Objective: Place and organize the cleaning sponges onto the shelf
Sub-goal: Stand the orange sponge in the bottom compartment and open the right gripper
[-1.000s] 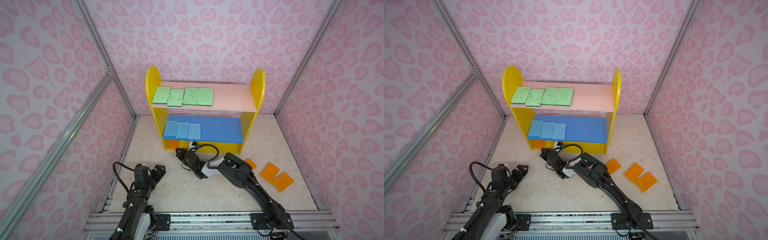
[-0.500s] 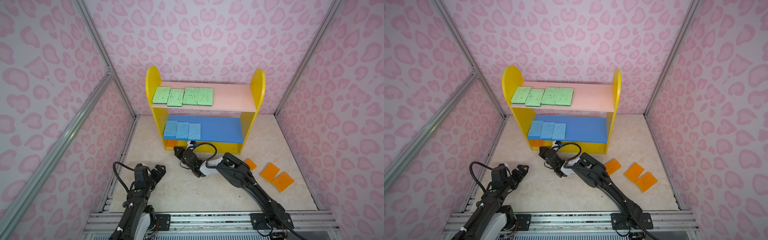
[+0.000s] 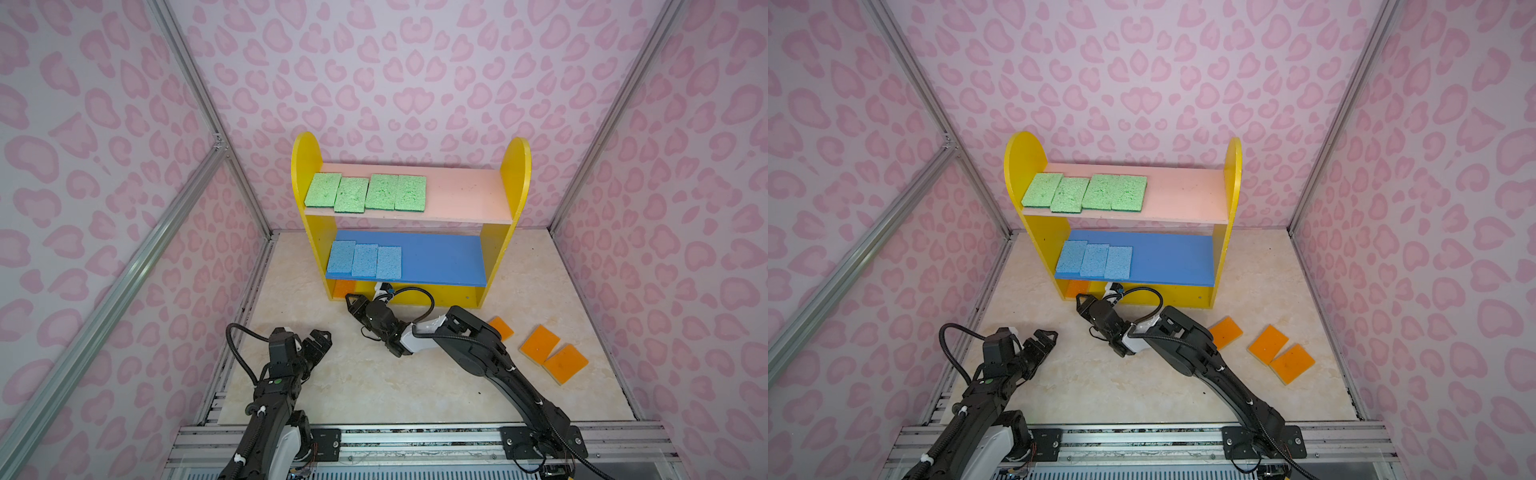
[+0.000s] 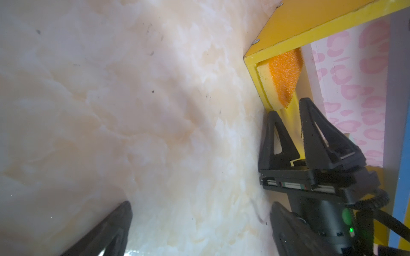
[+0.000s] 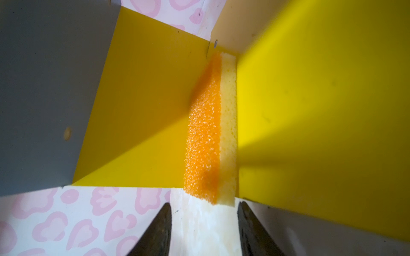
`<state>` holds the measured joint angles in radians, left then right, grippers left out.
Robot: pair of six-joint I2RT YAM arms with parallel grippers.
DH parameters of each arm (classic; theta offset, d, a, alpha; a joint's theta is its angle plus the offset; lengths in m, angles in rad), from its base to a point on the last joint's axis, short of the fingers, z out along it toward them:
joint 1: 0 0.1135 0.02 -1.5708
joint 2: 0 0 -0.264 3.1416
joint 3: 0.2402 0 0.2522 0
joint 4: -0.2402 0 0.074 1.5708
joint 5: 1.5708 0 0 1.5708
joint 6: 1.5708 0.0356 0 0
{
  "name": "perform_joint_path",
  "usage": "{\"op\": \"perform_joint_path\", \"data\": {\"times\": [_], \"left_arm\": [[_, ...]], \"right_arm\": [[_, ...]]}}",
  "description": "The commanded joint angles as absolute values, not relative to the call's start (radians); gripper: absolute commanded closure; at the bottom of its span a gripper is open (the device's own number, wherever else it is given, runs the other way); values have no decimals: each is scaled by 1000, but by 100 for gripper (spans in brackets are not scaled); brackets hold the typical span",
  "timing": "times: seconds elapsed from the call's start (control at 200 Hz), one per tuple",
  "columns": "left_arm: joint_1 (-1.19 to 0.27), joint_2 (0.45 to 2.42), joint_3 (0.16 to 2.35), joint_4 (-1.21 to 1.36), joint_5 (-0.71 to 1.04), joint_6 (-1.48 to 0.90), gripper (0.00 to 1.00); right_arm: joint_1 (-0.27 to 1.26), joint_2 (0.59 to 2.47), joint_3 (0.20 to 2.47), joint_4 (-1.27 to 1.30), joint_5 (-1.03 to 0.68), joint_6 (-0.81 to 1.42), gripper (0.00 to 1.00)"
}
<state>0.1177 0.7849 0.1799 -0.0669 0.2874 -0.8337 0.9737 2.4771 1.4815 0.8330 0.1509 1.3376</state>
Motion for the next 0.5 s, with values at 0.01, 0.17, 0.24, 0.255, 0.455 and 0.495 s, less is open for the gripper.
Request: {"op": "perform_joint_path", "data": {"times": [0.01, 0.17, 0.24, 0.255, 0.455, 0.495], "left_arm": [[120, 782, 177, -66, 291, -826, 2], [120, 780, 181, -70, 292, -821, 2], [120, 776, 184, -79, 292, -809, 2], [120, 774, 187, -84, 291, -804, 2], [118, 733, 186, -97, 310, -780, 2], [115, 723, 185, -102, 315, -777, 2]], "right_arm": [[974, 2470, 1451, 815, 163, 1313, 48], [974, 2454, 1418, 823, 160, 1309, 46], [973, 2439, 1398, 826, 153, 1300, 46], [973, 2436, 1393, 825, 151, 1298, 46], [989, 2358, 1296, 820, 140, 1243, 46], [991, 2342, 1269, 835, 137, 1238, 47]]}}
